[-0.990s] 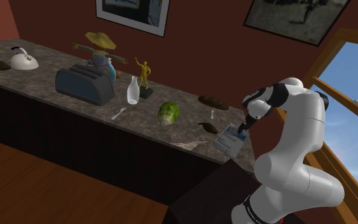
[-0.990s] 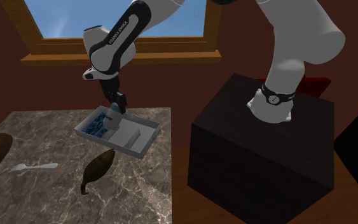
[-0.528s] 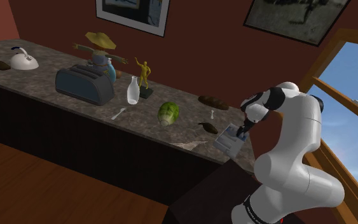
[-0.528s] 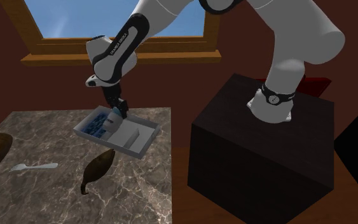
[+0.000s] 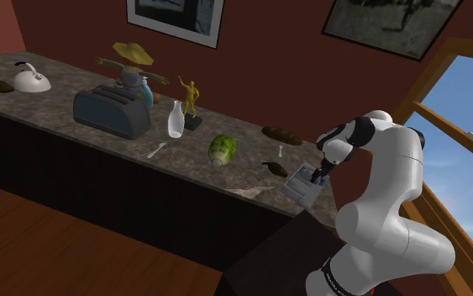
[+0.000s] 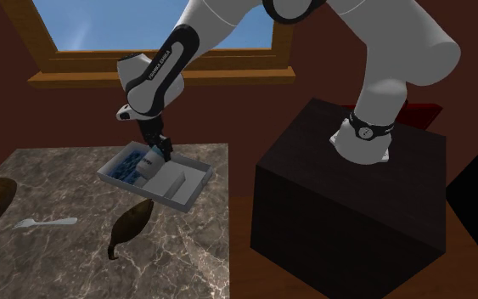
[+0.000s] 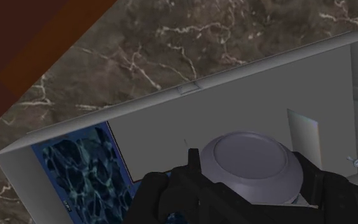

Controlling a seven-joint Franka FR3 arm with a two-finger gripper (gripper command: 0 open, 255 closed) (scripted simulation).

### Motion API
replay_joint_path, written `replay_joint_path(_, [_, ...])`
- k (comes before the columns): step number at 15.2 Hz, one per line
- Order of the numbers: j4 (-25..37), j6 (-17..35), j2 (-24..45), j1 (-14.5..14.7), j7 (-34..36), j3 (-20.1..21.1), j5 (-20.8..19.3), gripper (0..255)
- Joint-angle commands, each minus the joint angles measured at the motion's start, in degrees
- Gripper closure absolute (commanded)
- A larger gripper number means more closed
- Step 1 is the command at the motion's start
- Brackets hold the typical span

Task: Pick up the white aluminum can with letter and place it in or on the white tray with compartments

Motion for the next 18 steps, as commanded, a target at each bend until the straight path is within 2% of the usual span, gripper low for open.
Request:
replay_joint_path(1, [0.05, 0.10, 0.11, 0.04, 0.02, 0.06, 0.04, 255])
replay_joint_path(2, [-0.04, 0.13, 0.06, 0.05, 0.01, 0.06, 0.04, 0])
replay_joint_path(7, [0.05, 0.10, 0.11, 0.04, 0.02, 0.06, 0.04, 0])
replay_joint_path(11, [-1.10, -3.95, -5.05, 0.08, 0.41, -0.82, -0.78, 0])
replay_joint_path(18, [-1.10, -3.95, -5.05, 0.08, 0.41, -0.82, -0.78, 0])
